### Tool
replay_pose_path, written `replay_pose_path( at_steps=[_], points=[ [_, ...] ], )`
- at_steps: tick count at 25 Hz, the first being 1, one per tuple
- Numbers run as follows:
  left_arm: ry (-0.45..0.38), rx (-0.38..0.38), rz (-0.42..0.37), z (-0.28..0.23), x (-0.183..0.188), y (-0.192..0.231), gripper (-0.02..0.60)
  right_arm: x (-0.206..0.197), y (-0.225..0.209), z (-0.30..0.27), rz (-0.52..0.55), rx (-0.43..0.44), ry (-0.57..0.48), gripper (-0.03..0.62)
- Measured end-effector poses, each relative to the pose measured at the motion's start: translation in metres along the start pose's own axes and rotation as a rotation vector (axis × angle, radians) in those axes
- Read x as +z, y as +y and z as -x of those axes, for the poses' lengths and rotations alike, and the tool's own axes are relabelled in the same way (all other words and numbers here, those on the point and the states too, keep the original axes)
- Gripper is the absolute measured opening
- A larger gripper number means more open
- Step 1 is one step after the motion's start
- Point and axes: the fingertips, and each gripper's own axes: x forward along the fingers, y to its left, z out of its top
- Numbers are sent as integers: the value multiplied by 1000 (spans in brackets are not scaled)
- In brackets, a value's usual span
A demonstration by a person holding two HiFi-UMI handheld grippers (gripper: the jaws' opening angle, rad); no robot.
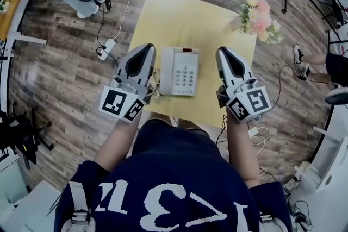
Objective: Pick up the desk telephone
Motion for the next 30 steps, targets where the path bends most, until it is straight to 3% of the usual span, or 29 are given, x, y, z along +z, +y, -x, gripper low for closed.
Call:
replay_pose_path(
  at_steps=[5,6,7,9,13,18,21,26,30],
  points=[
    [110,-20,100,-5,-55,18,20,-75,-17,-13,-139,7,134,31],
    [143,-18,133,-5,-71,23,50,-93,-21,-15,-180,12,162,31],
    [180,-15,185,-4,-87,27,109,-112,-23,-16,-226,19,193,41],
    [263,-3,317,-1,-123,39,179,-149,-26,-18,-308,39,261,126],
    [423,8,498,7,-187,52,234,-210,-24,-16,-465,94,378,167],
    [555,-83,714,10,-237,48,299,-251,-27,-14,-607,101,447,225],
    [640,-143,764,18,-252,39,311,-254,-25,-17,-726,126,429,236],
    [757,-200,760,29,-271,27,319,-265,-21,-22,-751,143,484,239],
    [775,-208,783,24,-275,21,328,-268,-22,-23,-810,131,514,239]
  ],
)
